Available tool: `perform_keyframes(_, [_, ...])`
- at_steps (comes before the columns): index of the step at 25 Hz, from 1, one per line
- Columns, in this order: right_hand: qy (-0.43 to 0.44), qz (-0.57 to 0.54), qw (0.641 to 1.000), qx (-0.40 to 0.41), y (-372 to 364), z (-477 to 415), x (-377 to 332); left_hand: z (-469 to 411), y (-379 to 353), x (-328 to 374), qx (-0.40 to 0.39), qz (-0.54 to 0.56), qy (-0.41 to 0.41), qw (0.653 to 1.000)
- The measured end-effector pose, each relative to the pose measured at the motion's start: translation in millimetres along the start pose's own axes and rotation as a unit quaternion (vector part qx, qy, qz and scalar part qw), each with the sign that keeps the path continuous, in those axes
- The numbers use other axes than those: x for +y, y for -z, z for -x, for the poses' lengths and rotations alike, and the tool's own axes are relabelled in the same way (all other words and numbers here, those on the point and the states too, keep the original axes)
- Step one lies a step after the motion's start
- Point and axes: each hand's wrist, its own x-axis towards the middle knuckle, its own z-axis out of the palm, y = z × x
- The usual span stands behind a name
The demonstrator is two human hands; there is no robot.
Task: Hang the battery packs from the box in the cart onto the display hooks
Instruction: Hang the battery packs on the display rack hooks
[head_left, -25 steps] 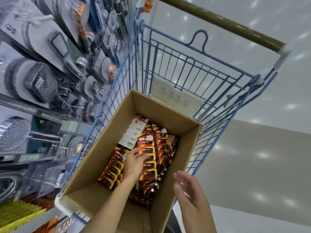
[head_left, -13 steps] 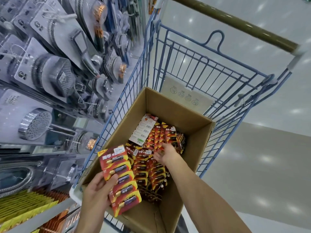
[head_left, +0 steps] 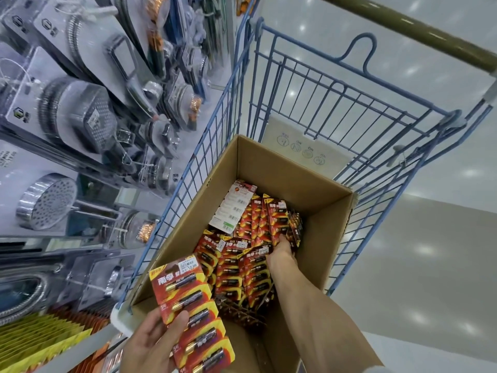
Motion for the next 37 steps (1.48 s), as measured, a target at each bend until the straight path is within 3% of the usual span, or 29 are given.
perform_keyframes(2, [-0.021, -0.002, 0.997, 0.072, 2.5, 7.9, -1.6, -3.7, 4.0, -3.8, -0.007, 0.008, -0.017, 1.0])
perform_keyframes(5, [0.02, -0.004, 0.998, 0.068, 3.5, 21.2, 14.3, -4.1, 6.8, -4.9, -0.007, 0.0, -0.023, 1.0])
perform_keyframes(11, [0.005, 0.0, 0.997, -0.078, 11.8, 43.4, 25.8, 0.3, 14.8, 7.1, -0.03, 0.02, -0.044, 0.998])
perform_keyframes(15, [0.091, 0.053, 0.981, -0.165, 34.4, 83.6, 28.1, 13.3, 27.0, 21.3, -0.069, 0.046, -0.074, 0.994])
perform_keyframes(19, [0.186, 0.11, 0.941, -0.262, 73.5, 163.5, 39.6, 31.7, 50.1, 35.0, -0.115, 0.077, -0.093, 0.986])
perform_keyframes(22, [0.249, 0.143, 0.889, -0.357, 106.7, 228.2, 53.2, 47.5, 71.0, 41.1, -0.166, 0.089, -0.106, 0.976])
perform_keyframes(28, [0.311, 0.182, 0.806, -0.469, 155.6, 331.7, 90.2, 100.7, 131.4, 33.7, -0.187, 0.116, -0.135, 0.966])
perform_keyframes(33, [0.339, 0.225, 0.773, -0.487, 186.1, 380.2, 120.9, 152.4, 178.7, -2.9, -0.176, 0.164, -0.183, 0.953])
perform_keyframes(37, [0.36, 0.268, 0.725, -0.523, 218.4, 391.0, 150.4, 201.4, 213.4, -59.1, -0.145, 0.225, -0.254, 0.929])
